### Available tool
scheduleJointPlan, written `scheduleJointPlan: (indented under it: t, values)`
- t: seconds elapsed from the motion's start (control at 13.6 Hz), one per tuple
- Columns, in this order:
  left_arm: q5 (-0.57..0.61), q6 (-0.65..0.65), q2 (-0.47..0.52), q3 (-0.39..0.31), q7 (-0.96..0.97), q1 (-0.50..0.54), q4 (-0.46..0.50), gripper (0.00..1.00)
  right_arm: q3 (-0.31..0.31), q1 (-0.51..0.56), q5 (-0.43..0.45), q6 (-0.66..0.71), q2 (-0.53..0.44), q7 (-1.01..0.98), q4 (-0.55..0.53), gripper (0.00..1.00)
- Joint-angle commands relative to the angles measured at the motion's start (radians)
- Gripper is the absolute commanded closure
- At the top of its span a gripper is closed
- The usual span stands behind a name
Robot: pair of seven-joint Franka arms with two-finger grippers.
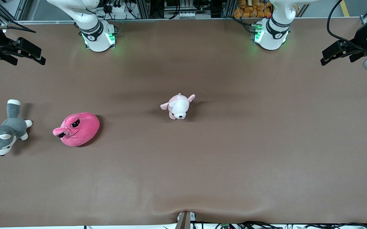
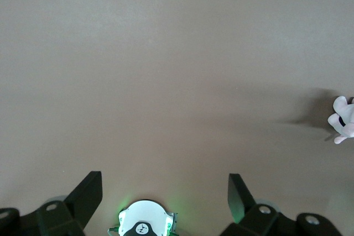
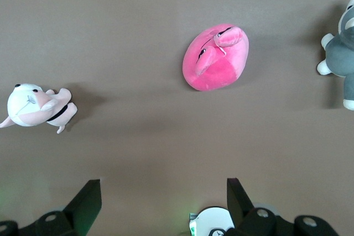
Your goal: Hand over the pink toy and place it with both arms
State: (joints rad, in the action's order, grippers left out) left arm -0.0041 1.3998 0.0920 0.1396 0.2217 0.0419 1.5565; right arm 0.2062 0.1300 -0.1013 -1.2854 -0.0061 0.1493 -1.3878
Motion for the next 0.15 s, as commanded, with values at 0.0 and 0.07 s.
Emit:
scheduleJointPlan:
  t: [0.0, 0.07]
  values:
    - [0.006, -0.016, -0.008, 0.012, -0.010, 0.006, -0.023, 0.00, 0.009, 0.016, -0.012, -0.014, -0.025, 0.001, -0.027, 0.00]
    - [0.006, -0.016, -0.008, 0.012, -0.010, 0.006, -0.023, 0.00, 0.007, 0.016, -0.011, -0.014, -0.025, 0.000, -0.027, 0.00]
